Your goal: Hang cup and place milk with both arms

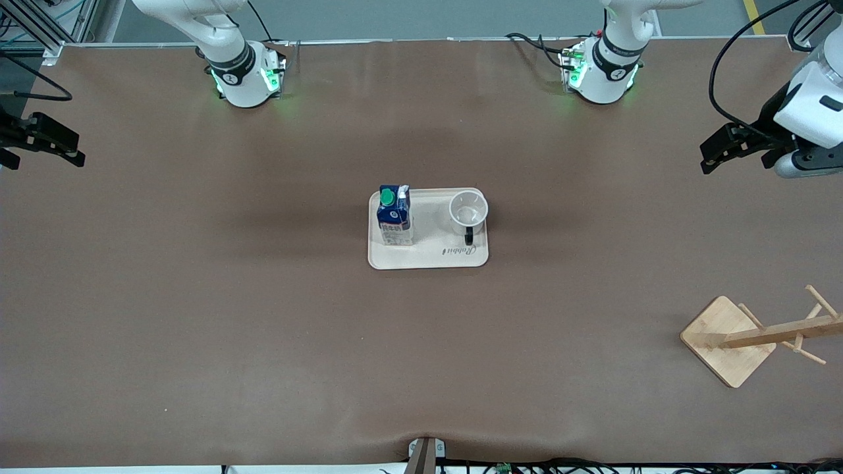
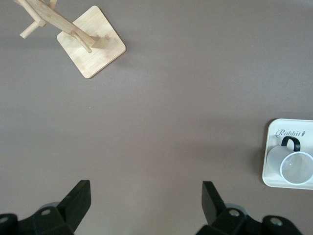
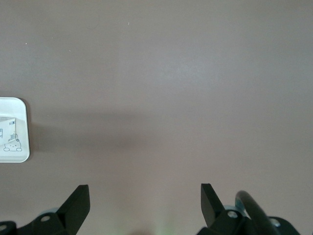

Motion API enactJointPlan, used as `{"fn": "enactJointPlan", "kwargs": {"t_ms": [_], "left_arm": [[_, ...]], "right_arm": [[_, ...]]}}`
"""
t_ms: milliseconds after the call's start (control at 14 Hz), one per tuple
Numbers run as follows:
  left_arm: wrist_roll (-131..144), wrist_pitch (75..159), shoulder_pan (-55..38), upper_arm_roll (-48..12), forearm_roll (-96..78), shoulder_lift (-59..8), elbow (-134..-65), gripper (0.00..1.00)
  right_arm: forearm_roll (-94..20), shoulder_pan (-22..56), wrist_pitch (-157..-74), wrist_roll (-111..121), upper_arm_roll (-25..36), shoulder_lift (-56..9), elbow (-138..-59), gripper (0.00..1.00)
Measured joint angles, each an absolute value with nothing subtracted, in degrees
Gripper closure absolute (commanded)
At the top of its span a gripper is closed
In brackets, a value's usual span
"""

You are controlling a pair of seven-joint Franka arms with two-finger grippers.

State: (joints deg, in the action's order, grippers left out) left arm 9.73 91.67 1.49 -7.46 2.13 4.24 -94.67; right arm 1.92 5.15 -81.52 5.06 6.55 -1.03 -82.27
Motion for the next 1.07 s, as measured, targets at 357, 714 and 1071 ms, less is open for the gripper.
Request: {"fn": "enactJointPlan", "kwargs": {"t_ms": [357,714,1071], "left_arm": [[9.73,91.67,1.48,-7.49,2.13,4.24,-94.60,0.00],[9.76,89.49,1.52,-7.50,2.13,4.24,-94.41,0.00],[9.92,88.69,1.25,-8.06,2.13,4.24,-94.43,0.00]], "right_arm": [[1.92,5.15,-81.51,5.06,6.58,-1.03,-82.27,0.00],[1.93,5.15,-81.49,5.06,6.69,-1.03,-82.27,0.00],[1.93,5.14,-81.47,5.06,6.85,-1.03,-82.27,0.00]]}}
